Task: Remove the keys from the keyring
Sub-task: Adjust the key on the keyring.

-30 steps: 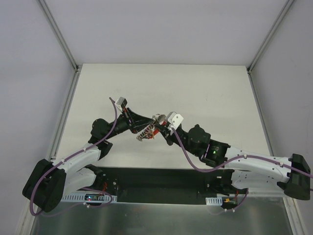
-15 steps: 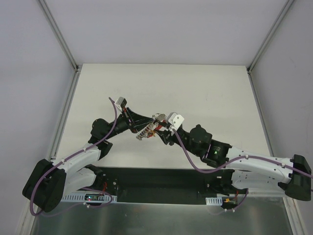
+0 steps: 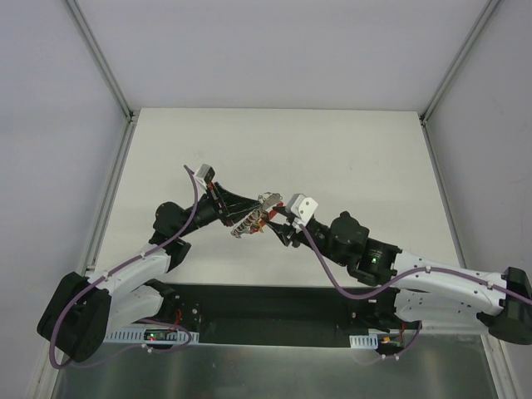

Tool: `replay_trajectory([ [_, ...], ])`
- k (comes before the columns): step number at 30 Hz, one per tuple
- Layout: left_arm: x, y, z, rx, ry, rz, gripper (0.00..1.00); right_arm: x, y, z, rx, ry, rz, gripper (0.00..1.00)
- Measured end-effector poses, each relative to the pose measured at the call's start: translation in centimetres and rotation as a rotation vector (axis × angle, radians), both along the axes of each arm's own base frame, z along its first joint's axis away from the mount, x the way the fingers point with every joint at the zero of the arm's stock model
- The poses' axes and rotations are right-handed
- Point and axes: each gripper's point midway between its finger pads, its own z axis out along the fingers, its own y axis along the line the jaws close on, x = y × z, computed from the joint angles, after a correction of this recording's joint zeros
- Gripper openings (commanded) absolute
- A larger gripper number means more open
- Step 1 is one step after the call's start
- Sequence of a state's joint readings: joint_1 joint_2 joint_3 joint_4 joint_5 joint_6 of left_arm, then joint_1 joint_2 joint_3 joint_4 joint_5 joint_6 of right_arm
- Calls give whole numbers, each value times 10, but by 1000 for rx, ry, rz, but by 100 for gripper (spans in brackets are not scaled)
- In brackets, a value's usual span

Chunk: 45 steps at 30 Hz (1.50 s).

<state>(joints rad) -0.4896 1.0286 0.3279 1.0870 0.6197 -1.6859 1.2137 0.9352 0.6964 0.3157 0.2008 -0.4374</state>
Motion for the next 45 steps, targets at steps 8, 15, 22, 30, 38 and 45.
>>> replay_trajectory([
  [8,-2,1,4,-7,-14,0,0,5,7,-18,-63,0,7,44],
  [15,-2,1,4,-7,-14,0,0,7,16,-29,-96,12,15,36],
  [22,-2,1,4,-7,-15,0,0,11,23,-25,-89,17,7,1],
  [30,-2,1,5,-9,-17,2,0,17,20,-24,-77,28,-19,1],
  [38,1,2,4,-11,-18,10,0,24,16,-25,-70,45,-54,1],
  [45,2,3,0,-15,-10,16,0,28,13,-26,-64,59,-77,1],
])
